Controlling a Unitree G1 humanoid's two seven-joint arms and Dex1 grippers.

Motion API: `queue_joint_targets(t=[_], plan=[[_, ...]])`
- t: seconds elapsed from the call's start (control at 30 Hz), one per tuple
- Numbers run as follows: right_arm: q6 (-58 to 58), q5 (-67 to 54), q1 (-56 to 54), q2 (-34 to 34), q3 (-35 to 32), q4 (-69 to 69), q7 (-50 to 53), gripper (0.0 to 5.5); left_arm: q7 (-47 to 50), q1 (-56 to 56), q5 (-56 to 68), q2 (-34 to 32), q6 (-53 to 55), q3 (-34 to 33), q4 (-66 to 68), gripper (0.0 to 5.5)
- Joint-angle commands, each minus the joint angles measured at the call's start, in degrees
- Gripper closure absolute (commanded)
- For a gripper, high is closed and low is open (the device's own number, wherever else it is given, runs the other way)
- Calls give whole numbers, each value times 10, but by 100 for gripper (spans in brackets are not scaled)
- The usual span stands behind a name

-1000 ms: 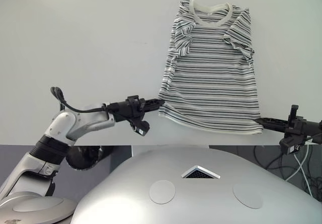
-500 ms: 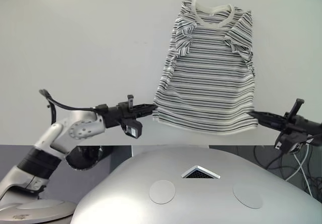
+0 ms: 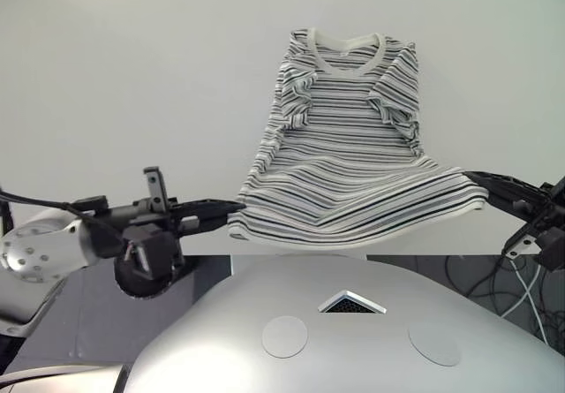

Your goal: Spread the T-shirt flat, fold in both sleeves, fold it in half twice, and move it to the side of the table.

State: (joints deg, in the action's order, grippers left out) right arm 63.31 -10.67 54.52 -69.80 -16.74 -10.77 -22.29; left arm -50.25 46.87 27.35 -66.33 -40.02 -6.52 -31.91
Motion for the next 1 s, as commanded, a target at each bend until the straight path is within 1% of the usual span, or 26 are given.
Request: queue_joint_targets(t=[0.03,0.13,0.2,0.23,0.3,0.43,0.57,0.7,0.77,0.83,0.9,1.0], plan=[[-10,-25,25,46,-44,-42,-31,549,-54,69,51,27,-13,-71,-26,550],[-41,-55,38,65,-57,-69,-58,549,-78,106,60,66,-14,-113,-45,550],[-73,-73,31,67,-56,-89,-79,549,-77,93,51,87,0,-124,-45,550],[-88,-76,14,67,-48,-95,-86,549,-63,62,24,101,10,-119,-38,550],[-128,-64,-36,71,-23,-95,-98,549,-9,-36,-58,143,41,-89,-17,550],[-231,-22,-167,85,50,-65,-123,549,80,-217,-165,213,127,-27,27,550],[-323,4,-316,112,121,-10,-154,549,138,-342,-256,261,177,12,110,550],[-421,59,-498,156,200,109,-199,549,172,-449,-332,290,195,55,225,550],[-437,75,-577,181,227,185,-225,549,184,-493,-365,298,191,76,284,550],[-451,102,-663,214,257,284,-248,549,194,-551,-401,311,183,107,380,550],[-453,122,-725,244,278,371,-266,549,204,-606,-431,325,169,138,477,550],[-431,149,-785,278,300,476,-281,549,240,-687,-482,351,145,180,628,550]])
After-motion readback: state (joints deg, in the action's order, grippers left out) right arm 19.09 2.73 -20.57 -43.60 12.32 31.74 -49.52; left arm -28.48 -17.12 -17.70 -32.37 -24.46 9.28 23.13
